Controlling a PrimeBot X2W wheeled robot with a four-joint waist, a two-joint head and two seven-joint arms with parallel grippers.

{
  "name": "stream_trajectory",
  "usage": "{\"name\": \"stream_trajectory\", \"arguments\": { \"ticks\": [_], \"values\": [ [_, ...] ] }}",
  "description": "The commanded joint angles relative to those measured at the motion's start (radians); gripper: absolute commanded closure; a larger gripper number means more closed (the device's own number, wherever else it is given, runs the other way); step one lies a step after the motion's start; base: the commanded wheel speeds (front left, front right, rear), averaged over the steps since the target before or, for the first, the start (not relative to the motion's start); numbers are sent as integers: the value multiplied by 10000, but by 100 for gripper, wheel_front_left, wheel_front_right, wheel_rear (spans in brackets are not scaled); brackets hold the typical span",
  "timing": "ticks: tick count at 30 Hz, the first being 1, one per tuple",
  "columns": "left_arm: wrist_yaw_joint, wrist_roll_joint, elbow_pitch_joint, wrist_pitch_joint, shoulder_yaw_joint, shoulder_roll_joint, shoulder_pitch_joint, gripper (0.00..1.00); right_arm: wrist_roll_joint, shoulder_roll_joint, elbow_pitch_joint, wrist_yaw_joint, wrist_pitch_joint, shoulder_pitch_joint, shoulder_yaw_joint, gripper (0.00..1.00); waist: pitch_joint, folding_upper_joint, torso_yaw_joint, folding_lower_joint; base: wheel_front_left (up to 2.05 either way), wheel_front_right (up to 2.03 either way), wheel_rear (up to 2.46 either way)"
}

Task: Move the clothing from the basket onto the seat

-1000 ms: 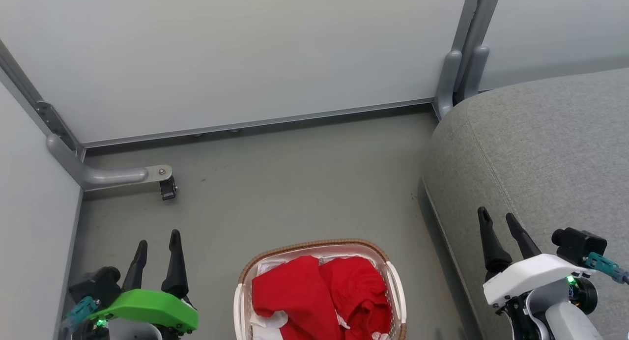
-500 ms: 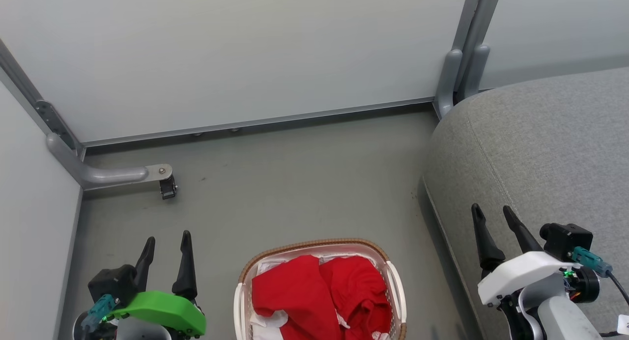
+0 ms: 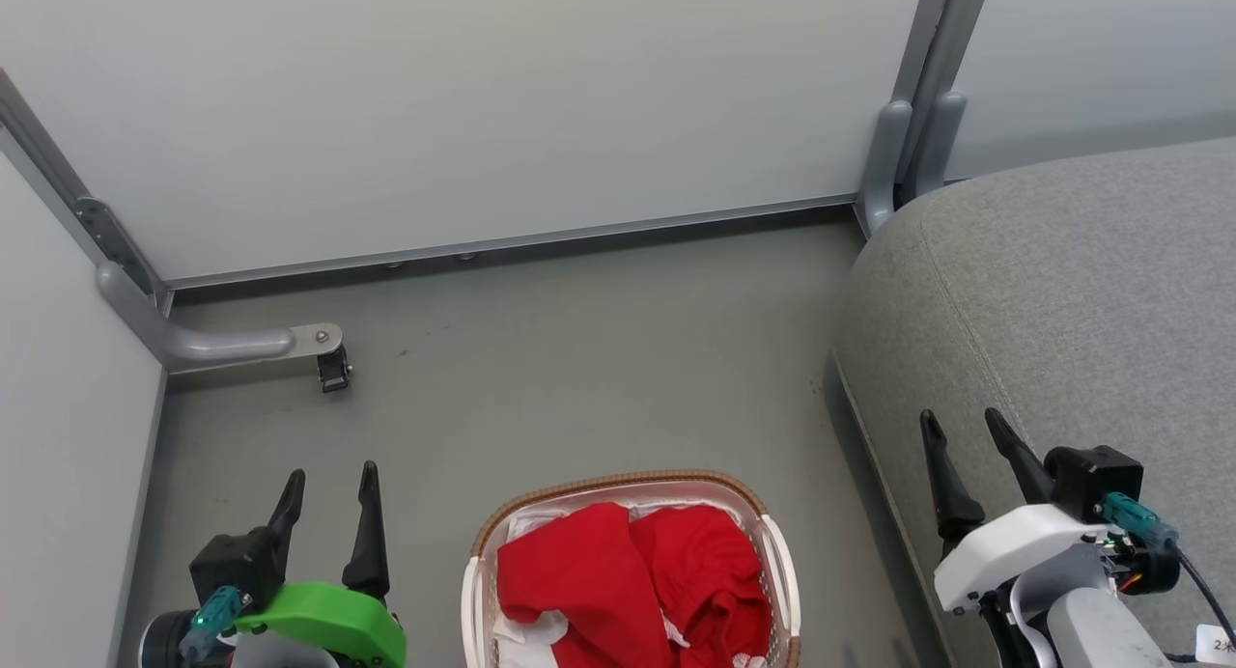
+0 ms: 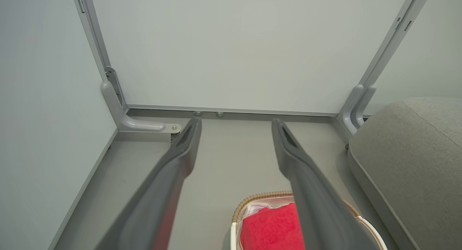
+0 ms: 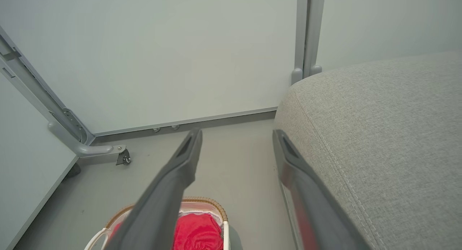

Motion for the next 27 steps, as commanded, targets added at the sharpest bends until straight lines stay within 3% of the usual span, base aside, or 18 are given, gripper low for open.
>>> {"name": "stream_trajectory", "arguments": {
  "ticks": [1,16,27],
  "values": [
    [-27,222,-10,-103,29,15,124,0,-240,3,13,0,-107,140,-48,0,-15,0,1,0,0,0,0],
    [-32,1042,4,-377,-250,-56,248,0,-1249,156,64,0,-391,95,122,0,218,0,-56,0,0,0,0],
    [-34,901,388,-462,-1228,-53,-836,0,-1492,-7,-540,-1,-478,-823,422,0,2220,0,-646,0,0,0,0]
  ]
}}
